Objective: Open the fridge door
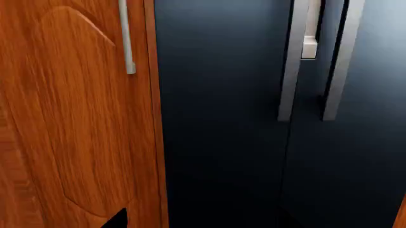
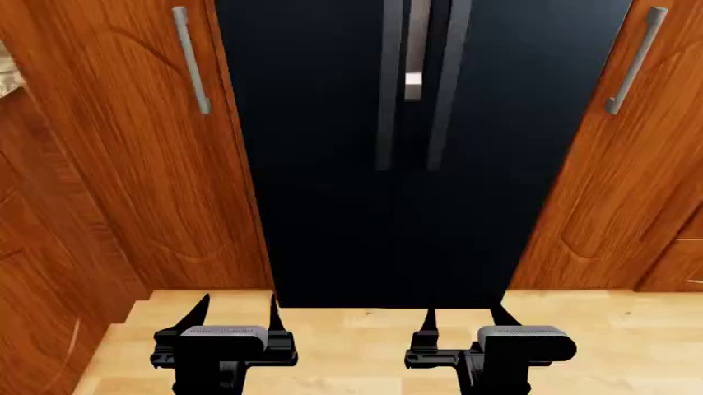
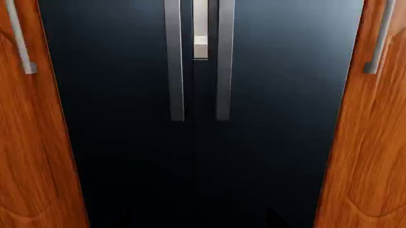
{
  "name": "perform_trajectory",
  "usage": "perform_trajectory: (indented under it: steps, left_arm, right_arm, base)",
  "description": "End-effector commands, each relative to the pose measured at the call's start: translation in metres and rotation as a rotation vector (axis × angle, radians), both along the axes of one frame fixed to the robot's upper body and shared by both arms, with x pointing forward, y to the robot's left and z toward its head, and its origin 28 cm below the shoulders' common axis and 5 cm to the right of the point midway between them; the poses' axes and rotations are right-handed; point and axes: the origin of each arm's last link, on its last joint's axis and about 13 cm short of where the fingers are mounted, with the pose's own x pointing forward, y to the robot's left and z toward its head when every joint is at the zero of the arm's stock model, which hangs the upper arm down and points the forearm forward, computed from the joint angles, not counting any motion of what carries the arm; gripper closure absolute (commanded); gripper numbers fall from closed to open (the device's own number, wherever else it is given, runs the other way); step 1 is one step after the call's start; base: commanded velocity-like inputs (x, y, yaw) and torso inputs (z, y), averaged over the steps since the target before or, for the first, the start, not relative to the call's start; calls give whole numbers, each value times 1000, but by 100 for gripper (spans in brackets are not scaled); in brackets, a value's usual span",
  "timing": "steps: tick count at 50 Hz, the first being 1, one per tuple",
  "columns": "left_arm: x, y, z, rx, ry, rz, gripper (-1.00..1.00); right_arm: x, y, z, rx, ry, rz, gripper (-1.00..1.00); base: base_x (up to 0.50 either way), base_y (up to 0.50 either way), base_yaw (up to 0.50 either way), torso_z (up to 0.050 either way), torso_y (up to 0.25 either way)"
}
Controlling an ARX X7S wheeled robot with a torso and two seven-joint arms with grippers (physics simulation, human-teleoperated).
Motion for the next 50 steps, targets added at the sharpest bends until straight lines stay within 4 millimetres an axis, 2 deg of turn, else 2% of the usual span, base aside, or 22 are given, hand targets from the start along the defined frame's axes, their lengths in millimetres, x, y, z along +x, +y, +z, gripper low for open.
perform_trajectory:
  steps: [1,6,18,37,40,44,50]
  left_arm:
    - [1,0,1,-6,2,-1,-100]
    - [-6,9,-1,-12,1,1,-100]
    - [-1,1,0,-9,7,1,-100]
    - [-2,2,-1,-9,8,1,-100]
    - [-8,11,-3,-9,8,2,-100]
    - [-1,2,0,-9,14,5,-100]
    - [0,1,0,-8,14,7,-100]
  right_arm:
    - [-5,2,0,-39,10,4,-100]
    - [-5,3,0,-44,19,11,-100]
    - [-1,1,-1,-35,28,-5,-100]
    - [-1,1,-1,-27,20,-12,-100]
    - [-1,1,-1,-25,23,-14,-100]
    - [-1,1,-1,-25,23,-12,-100]
    - [-1,1,-1,-25,22,-11,-100]
  base:
    - [0,0,0,0,0]
    - [0,0,0,0,0]
    - [14,0,0,0,0]
    - [330,0,0,0,0]
    - [336,0,0,0,0]
    - [310,0,0,0,0]
    - [304,0,0,0,0]
